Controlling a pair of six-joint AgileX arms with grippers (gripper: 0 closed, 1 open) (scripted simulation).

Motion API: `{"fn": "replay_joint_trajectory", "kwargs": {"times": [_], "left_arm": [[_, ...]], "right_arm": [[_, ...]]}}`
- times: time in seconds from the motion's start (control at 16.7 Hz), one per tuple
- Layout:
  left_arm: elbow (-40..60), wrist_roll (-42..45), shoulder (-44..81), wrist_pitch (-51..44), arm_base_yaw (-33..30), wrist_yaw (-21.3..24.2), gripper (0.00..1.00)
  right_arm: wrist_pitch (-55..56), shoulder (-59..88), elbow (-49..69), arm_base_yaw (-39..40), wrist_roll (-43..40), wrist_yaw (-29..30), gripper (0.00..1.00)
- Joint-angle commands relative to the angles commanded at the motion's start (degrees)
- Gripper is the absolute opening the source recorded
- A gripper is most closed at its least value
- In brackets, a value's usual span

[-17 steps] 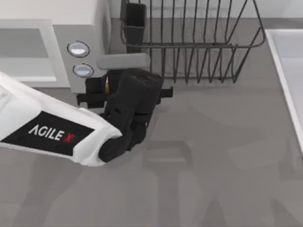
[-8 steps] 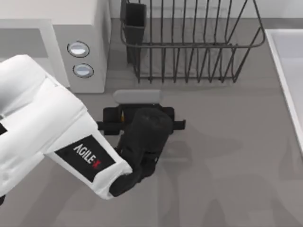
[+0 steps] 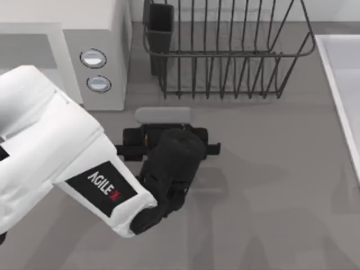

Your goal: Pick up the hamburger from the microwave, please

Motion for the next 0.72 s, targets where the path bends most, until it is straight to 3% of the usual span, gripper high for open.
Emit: {"fn": "replay_joint_trajectory", "kwargs": {"times": [0.48, 0.72], "left_arm": [[0.0, 0.0, 0.0, 0.0, 0.0, 0.0, 0.98], [0.0, 0.0, 0.0, 0.0, 0.0, 0.0, 1.0]], "right_arm": [[0.0, 0.0, 0.0, 0.0, 0.0, 0.0, 1.0], [0.0, 0.0, 0.0, 0.0, 0.0, 0.0, 1.0]]}}
